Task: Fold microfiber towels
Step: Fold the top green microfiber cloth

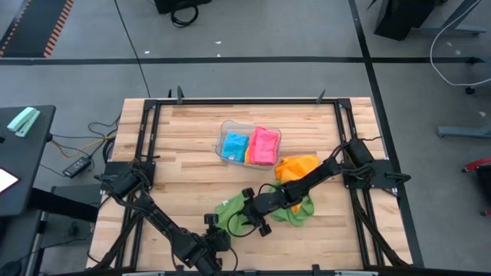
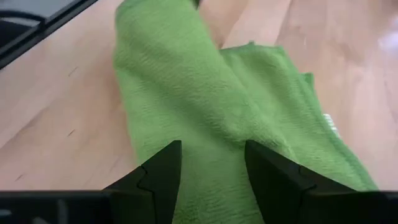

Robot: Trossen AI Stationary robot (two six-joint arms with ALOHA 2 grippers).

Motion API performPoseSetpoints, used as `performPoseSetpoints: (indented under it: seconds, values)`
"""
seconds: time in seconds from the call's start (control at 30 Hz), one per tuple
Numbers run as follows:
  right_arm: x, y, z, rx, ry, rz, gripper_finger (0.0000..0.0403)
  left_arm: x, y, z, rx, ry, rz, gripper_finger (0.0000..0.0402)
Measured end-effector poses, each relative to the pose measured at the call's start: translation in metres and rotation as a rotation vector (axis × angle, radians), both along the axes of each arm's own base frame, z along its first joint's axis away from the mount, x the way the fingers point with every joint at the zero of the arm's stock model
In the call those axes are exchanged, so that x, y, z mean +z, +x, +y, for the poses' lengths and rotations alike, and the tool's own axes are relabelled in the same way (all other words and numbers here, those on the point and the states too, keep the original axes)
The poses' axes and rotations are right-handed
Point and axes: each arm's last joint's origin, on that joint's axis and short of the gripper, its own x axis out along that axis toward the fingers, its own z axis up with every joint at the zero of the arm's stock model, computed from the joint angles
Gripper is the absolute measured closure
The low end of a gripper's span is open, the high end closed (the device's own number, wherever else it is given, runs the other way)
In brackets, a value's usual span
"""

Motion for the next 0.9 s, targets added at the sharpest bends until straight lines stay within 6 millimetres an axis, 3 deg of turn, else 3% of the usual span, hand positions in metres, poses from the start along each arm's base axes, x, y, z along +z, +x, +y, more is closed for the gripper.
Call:
performPoseSetpoints:
  seconds: [0.3,0.63,0.9]
  values:
    - [-0.002,-0.001,-0.001,-0.017,0.001,0.021,0.0217,0.011,-0.007,0.002,-0.014,-0.024,0.055,0.0358]
    - [-0.003,-0.001,-0.004,-0.042,0.014,0.050,0.0217,0.052,-0.021,0.006,-0.069,-0.053,0.030,0.0378]
    - [-0.004,-0.001,-0.006,-0.062,0.030,0.060,0.0217,0.061,-0.012,0.005,-0.098,-0.101,-0.043,0.0361]
